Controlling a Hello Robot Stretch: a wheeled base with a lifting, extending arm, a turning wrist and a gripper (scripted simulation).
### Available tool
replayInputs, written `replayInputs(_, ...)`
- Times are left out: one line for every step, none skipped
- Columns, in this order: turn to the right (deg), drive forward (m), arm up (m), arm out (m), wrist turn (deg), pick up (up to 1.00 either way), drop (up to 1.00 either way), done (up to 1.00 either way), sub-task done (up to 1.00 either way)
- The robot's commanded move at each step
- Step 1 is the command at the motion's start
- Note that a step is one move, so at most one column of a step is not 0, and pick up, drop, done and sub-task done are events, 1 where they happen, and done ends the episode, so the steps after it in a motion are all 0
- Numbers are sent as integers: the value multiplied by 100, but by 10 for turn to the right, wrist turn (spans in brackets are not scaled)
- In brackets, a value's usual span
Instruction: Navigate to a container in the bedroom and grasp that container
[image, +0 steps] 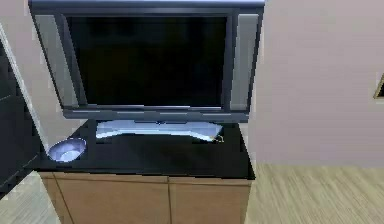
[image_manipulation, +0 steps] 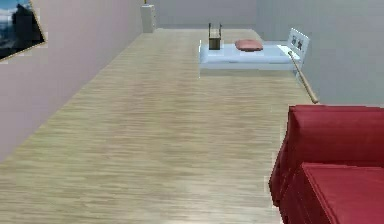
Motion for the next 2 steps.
replayInputs(-60, 0, 0, 0, 0, 0, 0, 0, 0)
replayInputs(0, 25, 0, 0, 0, 0, 0, 0, 0)
